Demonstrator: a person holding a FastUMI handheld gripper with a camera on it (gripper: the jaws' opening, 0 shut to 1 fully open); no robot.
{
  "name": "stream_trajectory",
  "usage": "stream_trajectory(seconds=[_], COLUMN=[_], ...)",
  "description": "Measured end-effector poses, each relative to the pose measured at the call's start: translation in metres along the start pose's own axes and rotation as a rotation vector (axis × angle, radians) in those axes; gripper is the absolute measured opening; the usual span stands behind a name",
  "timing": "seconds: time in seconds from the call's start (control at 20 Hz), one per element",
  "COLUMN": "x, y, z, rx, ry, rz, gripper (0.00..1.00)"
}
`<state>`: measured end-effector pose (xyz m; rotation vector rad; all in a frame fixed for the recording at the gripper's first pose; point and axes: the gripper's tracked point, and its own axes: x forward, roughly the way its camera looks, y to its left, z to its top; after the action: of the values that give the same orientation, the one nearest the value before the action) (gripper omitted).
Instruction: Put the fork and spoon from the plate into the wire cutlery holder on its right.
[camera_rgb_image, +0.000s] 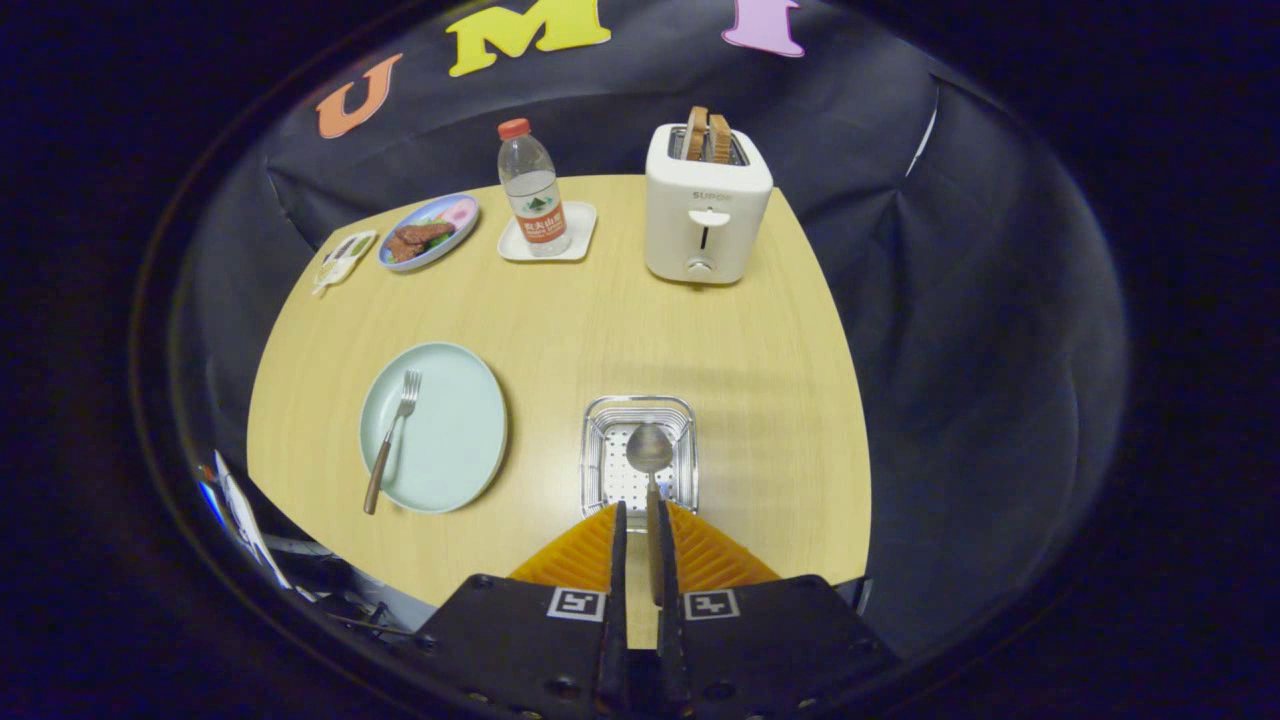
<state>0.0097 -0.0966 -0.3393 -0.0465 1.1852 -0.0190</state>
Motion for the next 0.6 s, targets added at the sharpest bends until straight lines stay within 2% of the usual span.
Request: stream_trajectory(seconds=[0.1, 0.2, 0.3, 0.4, 0.5, 0.6], x=[0.001, 0.000, -0.002, -0.003, -0.002, 0.000], y=[0.005, 0.010, 0.021, 0.036, 0.053, 0.073], z=[0.000, 0.002, 0.002, 0.001, -0.003, -0.004], rx=[0.006, 0.014, 0.020, 0.028, 0.043, 0.053], ry=[-0.005, -0.023, -0.043, -0.056, -0.062, -0.068], rz=[0.003, -0.002, 0.007, 0.025, 0.041, 0.062], gripper=[0.17, 0.35, 0.41, 0.58, 0.80, 0.88])
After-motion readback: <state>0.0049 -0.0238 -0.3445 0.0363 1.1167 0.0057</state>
